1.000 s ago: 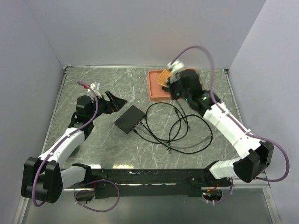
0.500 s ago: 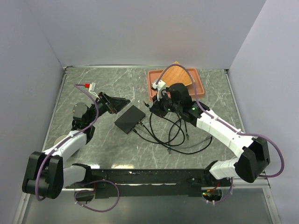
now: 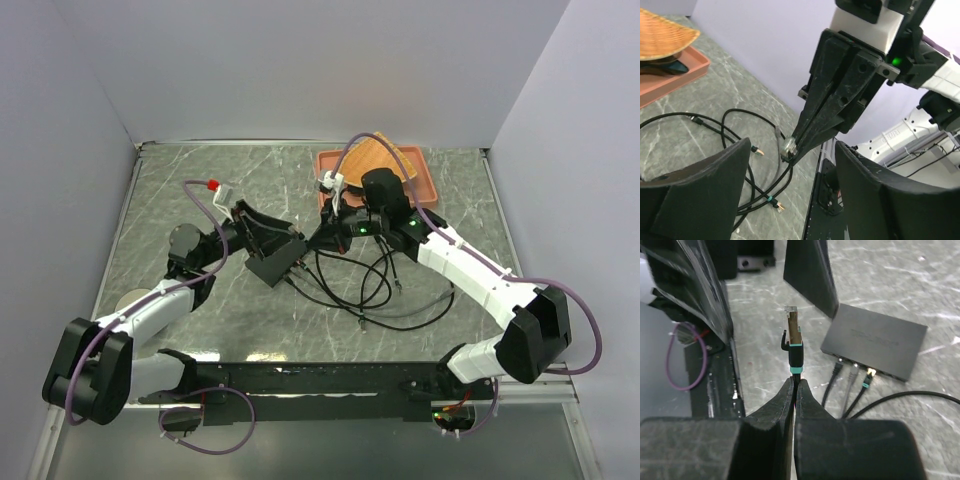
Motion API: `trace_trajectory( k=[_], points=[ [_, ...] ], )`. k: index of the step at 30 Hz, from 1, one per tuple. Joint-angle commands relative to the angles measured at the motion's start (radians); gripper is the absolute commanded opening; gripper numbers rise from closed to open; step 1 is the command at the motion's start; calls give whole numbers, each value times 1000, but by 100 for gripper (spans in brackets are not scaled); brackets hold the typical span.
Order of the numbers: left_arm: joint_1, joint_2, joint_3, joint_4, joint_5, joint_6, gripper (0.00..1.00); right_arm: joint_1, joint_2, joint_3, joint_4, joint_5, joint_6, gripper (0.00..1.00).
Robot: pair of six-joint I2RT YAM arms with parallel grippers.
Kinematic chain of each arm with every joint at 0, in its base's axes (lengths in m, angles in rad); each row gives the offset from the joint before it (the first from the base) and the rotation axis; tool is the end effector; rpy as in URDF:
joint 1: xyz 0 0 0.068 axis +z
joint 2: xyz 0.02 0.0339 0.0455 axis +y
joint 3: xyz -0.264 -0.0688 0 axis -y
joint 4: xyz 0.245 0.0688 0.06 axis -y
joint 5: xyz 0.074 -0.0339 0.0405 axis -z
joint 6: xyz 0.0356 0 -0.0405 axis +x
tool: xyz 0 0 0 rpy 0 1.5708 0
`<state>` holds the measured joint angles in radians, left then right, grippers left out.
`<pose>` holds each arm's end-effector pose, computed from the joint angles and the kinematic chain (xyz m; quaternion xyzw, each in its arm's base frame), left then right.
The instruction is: Insert the plug into the switch port
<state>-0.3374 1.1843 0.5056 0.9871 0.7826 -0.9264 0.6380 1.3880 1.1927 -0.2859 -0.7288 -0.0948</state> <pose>0.2214 -0.1043 0.2810 0.1363 0.6114 -0.6224 0.4693 0.2374 0.2055 0.3379 -0.4587 0.6799 0.4235 0.3847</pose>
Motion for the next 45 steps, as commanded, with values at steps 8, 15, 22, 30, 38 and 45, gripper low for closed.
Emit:
trace_trajectory(
  k=[8, 15, 22, 30, 38, 45],
  points=[
    [-32, 14, 71, 41, 9, 35, 44, -6, -3, 41, 19, -110, 32, 0],
    [-49, 31, 97, -11, -22, 32, 1, -4, -9, 54, 14, -25, 55, 17],
    [-49, -18, 134, -200, -207, -11, 1, 15, -121, 19, 47, 308, 87, 99],
    [-40, -11, 211, -525, -393, -141, 1, 173, -103, 24, 93, 765, 21, 99],
    [3, 46, 160, -417, -319, -268, 1, 305, 49, 67, 145, 999, -39, 84],
    [40, 92, 166, -386, -226, -255, 1, 338, 103, 97, 172, 1057, -57, 62]
  ],
)
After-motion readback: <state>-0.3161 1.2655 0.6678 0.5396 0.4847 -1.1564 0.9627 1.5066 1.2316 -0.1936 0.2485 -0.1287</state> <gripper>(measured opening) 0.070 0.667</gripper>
